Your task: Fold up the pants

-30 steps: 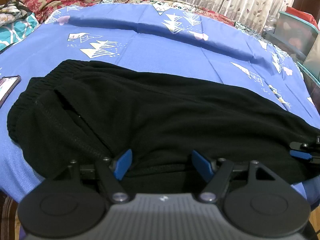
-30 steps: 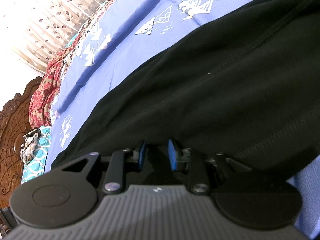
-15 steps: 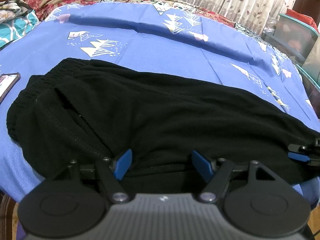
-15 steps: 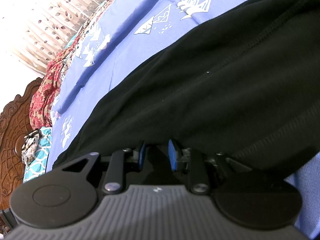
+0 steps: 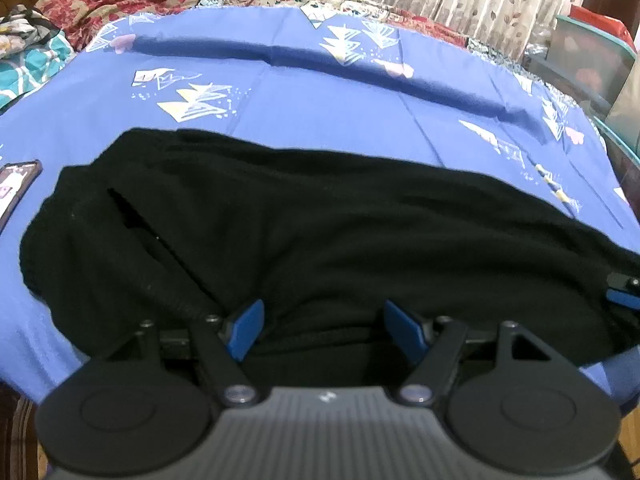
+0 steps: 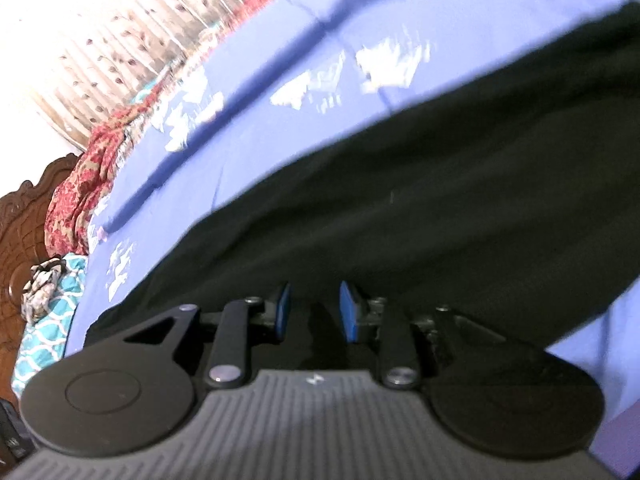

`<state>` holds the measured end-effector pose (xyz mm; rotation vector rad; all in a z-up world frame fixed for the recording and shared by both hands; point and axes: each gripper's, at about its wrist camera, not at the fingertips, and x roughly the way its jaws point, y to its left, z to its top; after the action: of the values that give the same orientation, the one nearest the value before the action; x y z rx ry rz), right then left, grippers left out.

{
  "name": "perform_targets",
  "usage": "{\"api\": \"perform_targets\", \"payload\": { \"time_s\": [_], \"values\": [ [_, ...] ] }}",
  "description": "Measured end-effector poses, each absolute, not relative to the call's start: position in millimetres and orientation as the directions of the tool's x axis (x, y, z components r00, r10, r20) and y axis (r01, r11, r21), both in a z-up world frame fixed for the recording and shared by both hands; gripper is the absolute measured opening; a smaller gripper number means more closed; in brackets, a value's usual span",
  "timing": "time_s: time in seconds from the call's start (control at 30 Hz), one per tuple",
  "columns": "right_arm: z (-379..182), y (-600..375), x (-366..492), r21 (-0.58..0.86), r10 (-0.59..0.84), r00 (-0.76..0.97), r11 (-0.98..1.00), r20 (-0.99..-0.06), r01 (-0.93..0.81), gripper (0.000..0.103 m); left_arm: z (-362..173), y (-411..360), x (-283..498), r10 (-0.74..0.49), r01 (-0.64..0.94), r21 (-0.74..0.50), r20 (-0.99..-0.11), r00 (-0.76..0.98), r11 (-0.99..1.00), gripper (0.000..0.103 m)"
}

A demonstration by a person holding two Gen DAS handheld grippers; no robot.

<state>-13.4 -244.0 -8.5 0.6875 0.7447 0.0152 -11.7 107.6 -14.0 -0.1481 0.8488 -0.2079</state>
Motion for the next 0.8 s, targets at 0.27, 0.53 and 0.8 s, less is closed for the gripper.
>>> {"api": "perform_targets", "payload": {
  "time_s": [0.27, 0.53, 0.8],
  "values": [
    [0.6, -270.1, -35.2, 0.572, 0.202, 0.788, 0.790, -0.582, 0.221, 0.033, 4.0, 95.5, -15.7, -0.300, 0.145, -0.275, -0.689, 0.659, 0.950, 0.071],
    [-15.6, -264.2, -37.4, 0.519, 0.183, 0.742, 0.818, -0.645, 0.249, 0.036, -23.3, 78.2, -1.7, -0.258, 0.131, -0.225, -0.759, 0.598, 0.966, 0.072],
    [-27.9, -257.2, -29.4, 0.537, 0.211, 0.732, 0.808, -0.648, 0.242, 0.055, -25.7, 74.3, -3.7, -0.273, 0.156, -0.224, -0.760, 0.589, 0.962, 0.084]
  ]
}}
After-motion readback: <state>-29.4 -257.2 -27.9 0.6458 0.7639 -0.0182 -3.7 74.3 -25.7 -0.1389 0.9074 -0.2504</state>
